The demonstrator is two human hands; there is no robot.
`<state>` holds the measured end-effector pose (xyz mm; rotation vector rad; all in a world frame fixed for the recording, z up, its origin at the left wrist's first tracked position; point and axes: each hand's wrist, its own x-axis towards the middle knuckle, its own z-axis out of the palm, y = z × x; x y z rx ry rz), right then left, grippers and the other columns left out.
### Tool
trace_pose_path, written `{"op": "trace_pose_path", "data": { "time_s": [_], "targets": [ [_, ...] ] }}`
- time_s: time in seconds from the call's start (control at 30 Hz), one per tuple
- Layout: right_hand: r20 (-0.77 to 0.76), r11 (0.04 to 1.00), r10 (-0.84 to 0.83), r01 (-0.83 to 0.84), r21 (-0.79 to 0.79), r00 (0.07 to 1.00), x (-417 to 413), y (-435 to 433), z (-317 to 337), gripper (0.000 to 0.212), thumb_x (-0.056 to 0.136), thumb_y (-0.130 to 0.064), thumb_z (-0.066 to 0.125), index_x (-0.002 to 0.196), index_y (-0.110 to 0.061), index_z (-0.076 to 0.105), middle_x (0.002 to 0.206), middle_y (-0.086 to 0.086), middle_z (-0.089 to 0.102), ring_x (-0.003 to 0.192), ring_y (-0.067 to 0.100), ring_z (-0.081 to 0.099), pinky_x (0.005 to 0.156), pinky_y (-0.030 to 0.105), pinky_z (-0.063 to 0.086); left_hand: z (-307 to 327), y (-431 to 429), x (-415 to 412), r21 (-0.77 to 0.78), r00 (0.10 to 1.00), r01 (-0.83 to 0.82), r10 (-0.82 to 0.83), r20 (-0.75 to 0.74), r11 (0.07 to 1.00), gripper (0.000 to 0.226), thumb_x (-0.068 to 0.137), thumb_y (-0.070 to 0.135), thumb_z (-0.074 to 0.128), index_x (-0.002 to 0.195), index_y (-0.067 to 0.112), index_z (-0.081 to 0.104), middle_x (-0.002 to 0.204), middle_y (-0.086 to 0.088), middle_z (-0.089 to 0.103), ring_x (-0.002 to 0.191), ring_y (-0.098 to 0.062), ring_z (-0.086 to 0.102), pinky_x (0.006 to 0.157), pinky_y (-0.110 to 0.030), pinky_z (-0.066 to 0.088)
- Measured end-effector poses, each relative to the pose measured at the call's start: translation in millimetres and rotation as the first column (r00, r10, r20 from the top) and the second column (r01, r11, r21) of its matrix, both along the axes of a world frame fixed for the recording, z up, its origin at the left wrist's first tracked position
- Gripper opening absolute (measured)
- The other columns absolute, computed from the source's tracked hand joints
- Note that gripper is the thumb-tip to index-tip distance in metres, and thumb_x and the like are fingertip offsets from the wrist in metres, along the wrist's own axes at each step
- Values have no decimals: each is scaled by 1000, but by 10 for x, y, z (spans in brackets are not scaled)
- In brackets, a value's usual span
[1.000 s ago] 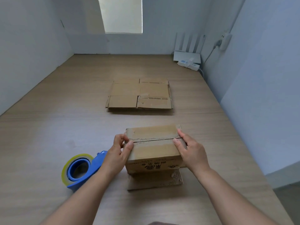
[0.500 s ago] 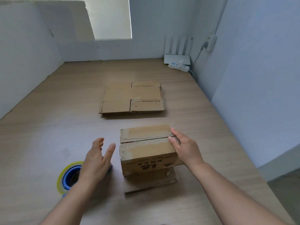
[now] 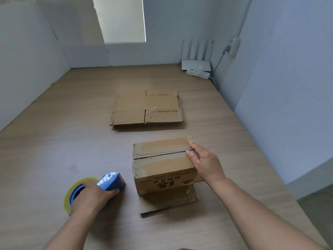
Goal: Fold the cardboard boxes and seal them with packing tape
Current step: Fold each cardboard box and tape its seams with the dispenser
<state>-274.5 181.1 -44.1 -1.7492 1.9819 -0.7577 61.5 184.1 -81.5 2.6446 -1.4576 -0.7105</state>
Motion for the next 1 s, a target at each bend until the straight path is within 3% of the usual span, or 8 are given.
{"op": "trace_pose_path", "data": {
  "time_s": [0.1,0.2,0.33,0.5,0.6,0.73,0.93,1.0],
  "targets": [
    [-1,1000,-4,4,4,1000,6,-3,-4,47,96,-41,49,141,-27,45,144,-4,48,132,16,44,104,27,36,86,-19,140,-8,1000,13,-13,1,1000,61,65,61,76,89,7,59,77,-7,63,67,-25,57,58,-31,38],
    [-12,1000,1,-1,-2,1000,11,2,-16,47,97,-42,46,142,-28,42,145,-5,45,133,15,42,103,27,36,152,36,238,38,997,71,-70,-15,997,44,70,54,76,75,14,58,70,-2,60,67,-19,58,54,-30,34],
    [-3,1000,7,-7,-7,1000,10,7,-25,48,98,-44,44,143,-28,41,146,-6,44,134,13,41,104,27,37,491,-19,205,-151,961,31,-71,-267,988,55,51,62,67,84,19,62,76,-5,66,71,-24,62,59,-32,43],
    [15,1000,-6,6,-9,1000,3,0,-40,47,97,-44,47,141,-29,44,145,-6,46,132,15,44,102,27,38,1293,-251,-198,-421,895,180,-326,-305,889,63,43,79,75,79,30,62,74,4,65,69,-17,61,51,-29,45],
    [12,1000,-10,10,-10,1000,-7,6,-38,47,96,-46,46,141,-31,43,145,-8,46,132,13,43,101,27,39,1518,-289,-536,-384,785,404,-530,-320,830,63,37,77,66,82,32,63,72,9,67,64,-9,64,48,-17,44],
    [-30,1000,2,-3,-10,1000,9,12,-42,49,97,-48,43,143,-33,40,145,-9,45,131,12,43,98,25,38,1433,-274,-809,-235,695,636,-678,-239,735,66,40,79,60,90,35,61,83,14,65,74,-6,63,59,-19,51],
    [-78,1000,11,-9,28,997,54,22,30,51,97,-50,41,144,-30,39,149,-1,35,136,15,30,102,32,36,1345,-297,-740,-280,690,588,-651,-316,759,66,39,78,63,90,35,62,85,10,67,77,-11,65,62,-24,56],
    [-62,997,2,-7,-83,998,93,29,141,50,96,-47,44,140,-23,46,150,1,32,137,15,25,107,34,32,1349,-291,-759,-266,685,613,-668,-290,744,66,41,77,62,92,34,62,85,12,66,77,-9,64,59,-19,53]
  ]
}}
